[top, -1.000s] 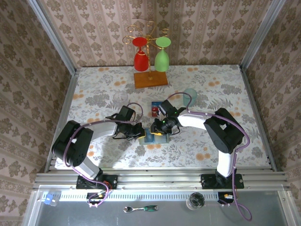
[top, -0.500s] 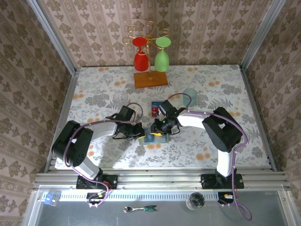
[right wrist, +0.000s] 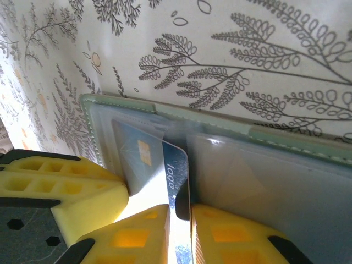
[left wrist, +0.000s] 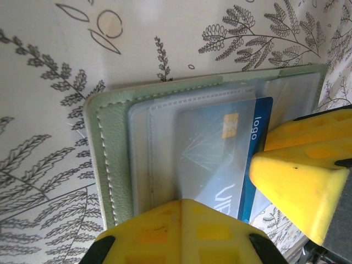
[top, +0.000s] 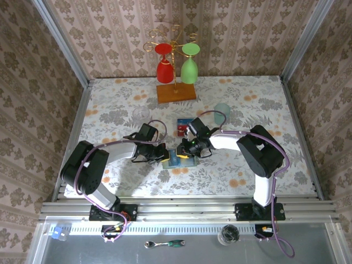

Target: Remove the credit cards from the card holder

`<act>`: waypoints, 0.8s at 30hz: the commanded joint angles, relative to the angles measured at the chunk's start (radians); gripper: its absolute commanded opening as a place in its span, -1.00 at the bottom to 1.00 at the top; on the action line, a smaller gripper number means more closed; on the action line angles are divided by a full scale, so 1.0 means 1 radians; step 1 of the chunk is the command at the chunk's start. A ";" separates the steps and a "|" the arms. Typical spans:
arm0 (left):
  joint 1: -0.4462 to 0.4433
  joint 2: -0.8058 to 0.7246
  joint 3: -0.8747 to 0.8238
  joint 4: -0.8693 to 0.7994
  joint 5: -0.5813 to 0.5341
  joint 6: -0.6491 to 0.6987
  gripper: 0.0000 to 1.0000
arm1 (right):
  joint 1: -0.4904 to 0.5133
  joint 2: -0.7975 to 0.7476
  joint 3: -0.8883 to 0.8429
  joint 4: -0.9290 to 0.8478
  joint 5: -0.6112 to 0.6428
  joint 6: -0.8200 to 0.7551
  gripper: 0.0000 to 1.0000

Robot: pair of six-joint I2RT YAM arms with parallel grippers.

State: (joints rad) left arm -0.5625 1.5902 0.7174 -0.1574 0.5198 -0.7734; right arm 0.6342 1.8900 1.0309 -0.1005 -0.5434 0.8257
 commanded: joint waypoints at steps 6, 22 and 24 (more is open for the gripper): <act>0.007 0.005 -0.016 -0.039 -0.017 0.014 -1.00 | -0.007 -0.043 -0.024 0.045 -0.038 0.027 -0.76; 0.013 -0.006 -0.023 -0.053 -0.020 0.020 -1.00 | -0.050 -0.090 -0.088 0.018 0.002 0.006 -0.81; 0.015 -0.009 -0.023 -0.055 -0.021 0.019 -1.00 | -0.057 -0.100 -0.093 0.008 0.002 -0.002 -0.81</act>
State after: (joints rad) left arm -0.5560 1.5902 0.7136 -0.1577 0.5198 -0.7731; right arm 0.5880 1.8259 0.9569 -0.0601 -0.5556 0.8406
